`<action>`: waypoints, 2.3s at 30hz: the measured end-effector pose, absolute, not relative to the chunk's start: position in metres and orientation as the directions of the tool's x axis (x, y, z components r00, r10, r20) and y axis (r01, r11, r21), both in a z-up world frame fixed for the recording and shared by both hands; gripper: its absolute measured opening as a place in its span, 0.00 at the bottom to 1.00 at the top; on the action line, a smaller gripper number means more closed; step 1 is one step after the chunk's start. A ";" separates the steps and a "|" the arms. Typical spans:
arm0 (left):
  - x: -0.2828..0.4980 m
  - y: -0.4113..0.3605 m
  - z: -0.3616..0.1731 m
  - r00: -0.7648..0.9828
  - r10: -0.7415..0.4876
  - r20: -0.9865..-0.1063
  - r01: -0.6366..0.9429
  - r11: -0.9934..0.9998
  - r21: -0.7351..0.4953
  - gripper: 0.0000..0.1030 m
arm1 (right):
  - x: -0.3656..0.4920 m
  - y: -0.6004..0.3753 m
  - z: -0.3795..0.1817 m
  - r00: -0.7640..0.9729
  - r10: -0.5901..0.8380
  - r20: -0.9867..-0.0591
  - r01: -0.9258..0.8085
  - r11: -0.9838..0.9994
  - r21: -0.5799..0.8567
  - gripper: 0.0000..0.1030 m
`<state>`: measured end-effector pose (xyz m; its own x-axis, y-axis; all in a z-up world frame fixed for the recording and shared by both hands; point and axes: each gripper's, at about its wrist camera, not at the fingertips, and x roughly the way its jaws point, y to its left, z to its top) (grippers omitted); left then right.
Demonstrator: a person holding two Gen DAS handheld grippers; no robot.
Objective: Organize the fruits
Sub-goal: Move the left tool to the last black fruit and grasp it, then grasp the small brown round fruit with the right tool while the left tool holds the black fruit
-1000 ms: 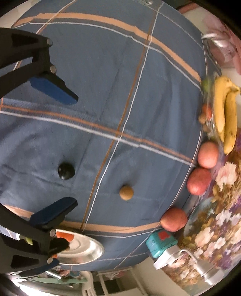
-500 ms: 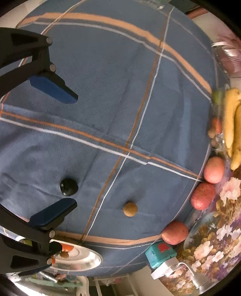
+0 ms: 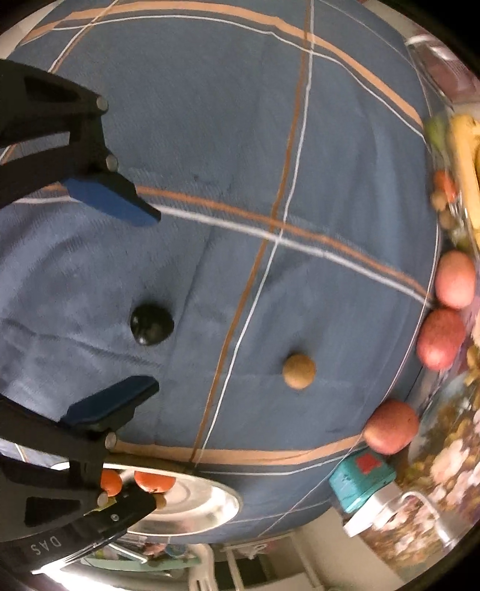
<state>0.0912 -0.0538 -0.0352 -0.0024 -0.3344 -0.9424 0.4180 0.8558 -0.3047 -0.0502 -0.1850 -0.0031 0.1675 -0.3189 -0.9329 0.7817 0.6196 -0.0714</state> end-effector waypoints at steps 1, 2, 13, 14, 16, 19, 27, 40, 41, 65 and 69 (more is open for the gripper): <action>0.089 -0.058 -0.035 -0.001 -0.333 -0.943 0.433 0.850 -0.300 0.74 | -0.051 -0.186 -0.003 0.168 -0.318 -0.933 0.781 0.620 -0.070 0.95; 0.087 -0.062 -0.035 0.003 -0.329 -0.944 0.448 0.845 -0.293 0.69 | -0.051 -0.186 -0.004 0.168 -0.318 -0.933 0.781 0.620 -0.070 0.95; 0.067 -0.108 -0.041 0.044 -0.254 -0.966 0.565 0.804 -0.185 0.33 | -0.050 -0.185 -0.005 0.164 -0.323 -0.932 0.784 0.617 -0.076 0.95; 0.067 -0.110 -0.041 0.045 -0.253 -0.966 0.566 0.803 -0.184 0.31 | -0.049 -0.185 -0.005 0.164 -0.323 -0.932 0.784 0.616 -0.076 0.95; 0.063 -0.113 -0.039 0.047 -0.262 -0.964 0.564 0.803 -0.191 0.28 | -0.049 -0.185 -0.005 0.164 -0.323 -0.932 0.784 0.616 -0.076 0.94; 0.064 -0.108 -0.034 0.057 -0.269 -0.961 0.562 0.805 -0.192 0.25 | -0.049 -0.185 -0.005 0.162 -0.325 -0.932 0.785 0.615 -0.078 0.95; 0.080 -0.090 -0.028 0.036 -0.305 -0.952 0.520 0.819 -0.243 0.24 | -0.049 -0.185 -0.007 0.158 -0.329 -0.931 0.783 0.616 -0.085 0.95; 0.122 -0.056 -0.013 0.018 -0.449 -0.894 0.369 0.834 -0.411 0.24 | -0.038 -0.178 -0.008 0.180 -0.318 -0.931 0.766 0.639 -0.070 0.95; 0.128 -0.053 -0.012 0.014 -0.468 -0.883 0.350 0.830 -0.434 0.24 | -0.036 -0.177 -0.008 0.191 -0.316 -0.929 0.761 0.645 -0.063 0.95; 0.207 -0.029 -0.032 0.084 -0.545 -0.834 0.186 0.831 -0.524 0.24 | 0.082 -0.158 -0.052 0.357 -0.129 -0.925 0.593 0.797 0.118 0.57; 0.208 -0.027 -0.033 0.083 -0.542 -0.836 0.179 0.834 -0.522 0.24 | 0.091 -0.155 -0.054 0.384 -0.094 -0.919 0.578 0.800 0.159 0.50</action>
